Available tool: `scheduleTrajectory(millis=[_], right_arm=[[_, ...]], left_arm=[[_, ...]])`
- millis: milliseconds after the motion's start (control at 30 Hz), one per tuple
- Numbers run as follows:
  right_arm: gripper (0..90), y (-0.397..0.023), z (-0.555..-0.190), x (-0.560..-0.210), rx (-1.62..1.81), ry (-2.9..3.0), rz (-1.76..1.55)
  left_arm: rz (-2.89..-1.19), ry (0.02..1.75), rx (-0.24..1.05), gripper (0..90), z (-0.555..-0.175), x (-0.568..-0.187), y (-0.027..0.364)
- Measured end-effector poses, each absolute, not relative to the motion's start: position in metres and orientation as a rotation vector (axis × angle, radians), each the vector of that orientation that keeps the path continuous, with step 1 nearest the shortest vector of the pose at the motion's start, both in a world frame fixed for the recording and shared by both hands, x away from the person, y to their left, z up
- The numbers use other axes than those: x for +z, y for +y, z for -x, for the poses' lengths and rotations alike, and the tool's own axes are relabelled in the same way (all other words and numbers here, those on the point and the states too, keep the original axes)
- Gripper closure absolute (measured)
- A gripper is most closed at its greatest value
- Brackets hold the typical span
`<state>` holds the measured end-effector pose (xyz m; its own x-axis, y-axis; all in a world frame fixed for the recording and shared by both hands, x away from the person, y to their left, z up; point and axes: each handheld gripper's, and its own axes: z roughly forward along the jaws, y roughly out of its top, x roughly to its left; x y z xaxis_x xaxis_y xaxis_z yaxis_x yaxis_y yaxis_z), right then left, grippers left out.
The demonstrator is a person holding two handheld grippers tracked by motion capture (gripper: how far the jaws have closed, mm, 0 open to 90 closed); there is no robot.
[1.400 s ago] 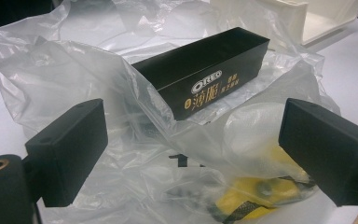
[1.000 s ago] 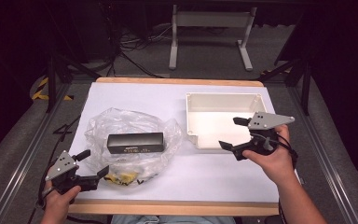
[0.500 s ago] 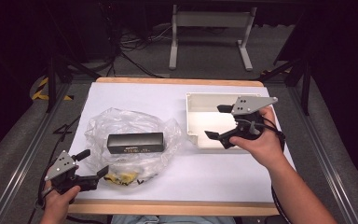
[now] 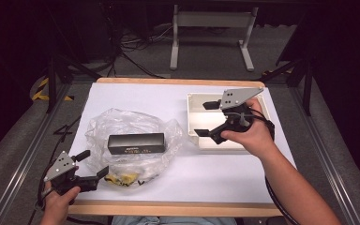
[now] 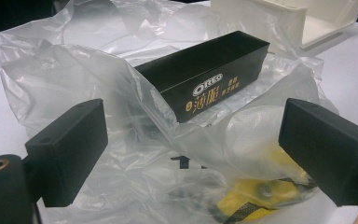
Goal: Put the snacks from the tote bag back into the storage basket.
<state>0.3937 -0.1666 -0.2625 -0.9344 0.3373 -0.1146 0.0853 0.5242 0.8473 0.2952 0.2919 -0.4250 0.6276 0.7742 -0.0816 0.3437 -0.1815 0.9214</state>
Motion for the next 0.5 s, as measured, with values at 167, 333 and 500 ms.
scheduleTrajectory(millis=[167, 333, 500], right_arm=[[12.2, -0.156, -0.400, -0.263, 1.378, 2.528, -0.323], [10.6, -0.145, -0.407, -0.263, 1.373, 2.537, -0.307], [10.7, -0.135, -0.414, -0.264, 1.363, 2.562, -0.283]], left_arm=[[-1.776, 0.904, 0.500, 8.9, -0.296, -0.425, 0.291], [-1.775, 0.904, 0.505, 8.8, -0.296, -0.425, 0.292], [-1.774, 0.897, 0.496, 8.9, -0.297, -0.425, 0.291]])
